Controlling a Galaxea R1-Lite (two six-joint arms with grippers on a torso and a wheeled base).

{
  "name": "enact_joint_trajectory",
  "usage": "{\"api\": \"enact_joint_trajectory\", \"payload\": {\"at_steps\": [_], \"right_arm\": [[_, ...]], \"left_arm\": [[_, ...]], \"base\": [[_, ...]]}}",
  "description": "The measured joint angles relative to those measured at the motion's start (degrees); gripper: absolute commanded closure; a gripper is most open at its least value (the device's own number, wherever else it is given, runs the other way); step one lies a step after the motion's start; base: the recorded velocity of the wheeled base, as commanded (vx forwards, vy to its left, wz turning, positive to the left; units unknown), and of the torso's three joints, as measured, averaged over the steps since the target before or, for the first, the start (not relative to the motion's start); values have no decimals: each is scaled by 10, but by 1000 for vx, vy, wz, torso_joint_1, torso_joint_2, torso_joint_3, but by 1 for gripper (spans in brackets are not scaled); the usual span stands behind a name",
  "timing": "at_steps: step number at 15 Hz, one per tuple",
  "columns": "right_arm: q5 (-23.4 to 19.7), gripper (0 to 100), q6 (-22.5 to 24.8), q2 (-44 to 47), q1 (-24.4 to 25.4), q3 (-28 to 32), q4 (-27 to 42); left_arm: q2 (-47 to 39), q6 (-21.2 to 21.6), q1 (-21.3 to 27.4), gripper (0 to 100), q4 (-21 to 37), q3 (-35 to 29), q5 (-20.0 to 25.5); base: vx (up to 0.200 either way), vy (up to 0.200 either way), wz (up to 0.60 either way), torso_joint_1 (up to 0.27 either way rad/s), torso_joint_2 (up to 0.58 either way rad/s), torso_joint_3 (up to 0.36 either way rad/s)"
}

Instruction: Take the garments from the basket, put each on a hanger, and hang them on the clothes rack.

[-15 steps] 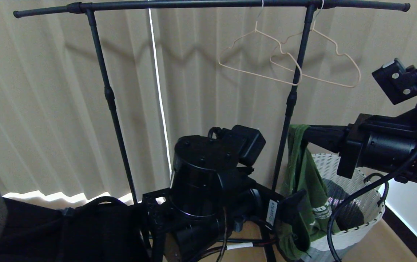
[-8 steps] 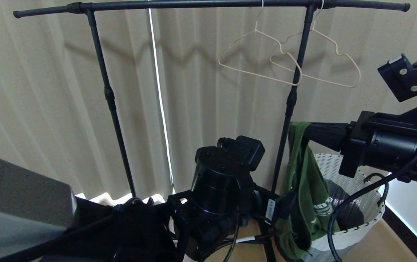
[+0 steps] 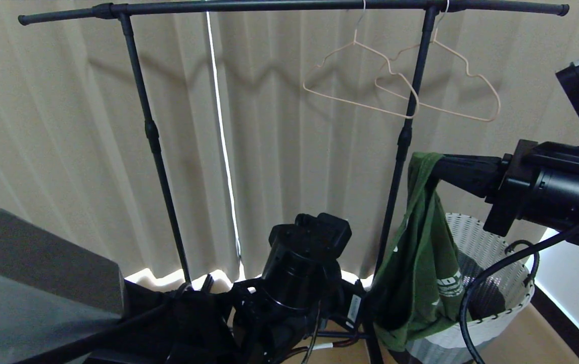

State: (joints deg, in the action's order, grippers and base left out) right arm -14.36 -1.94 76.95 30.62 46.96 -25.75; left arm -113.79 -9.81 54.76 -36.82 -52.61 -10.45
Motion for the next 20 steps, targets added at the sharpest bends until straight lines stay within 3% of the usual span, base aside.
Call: {"api": "enact_joint_trajectory", "payload": {"at_steps": [2, 6, 7, 11, 16, 18, 20], "right_arm": [[0, 100, 0, -4, 0, -2, 0], [0, 100, 1, -9, 0, -3, 0], [0, 100, 1, -10, 0, -4, 0], [2, 100, 0, -14, 0, -7, 0], [2, 100, 0, -15, -2, -9, -4], [2, 100, 1, -15, -3, -6, -31], [2, 100, 3, -12, -2, 2, -49]], "left_arm": [[15, 2, 0, 0, 32, 28, -1], [30, 2, -4, 0, 38, 45, -22], [32, 2, -5, 100, 38, 49, -22], [43, 9, -2, 100, 23, 69, -42], [129, 80, -1, 100, -53, 158, -78], [192, 87, -13, 100, -38, 148, -79], [253, 93, -38, 100, 27, 91, -79]], "base": [[0, 0, 0, 0, 0, 0], [0, 0, 0, 0, 0, 0], [0, 0, 0, 0, 0, 0], [0, 0, 0, 0, 0, 0], [0, 0, 0, 0, 0, 0], [0, 0, 0, 0, 0, 0], [0, 0, 0, 0, 0, 0]]}}
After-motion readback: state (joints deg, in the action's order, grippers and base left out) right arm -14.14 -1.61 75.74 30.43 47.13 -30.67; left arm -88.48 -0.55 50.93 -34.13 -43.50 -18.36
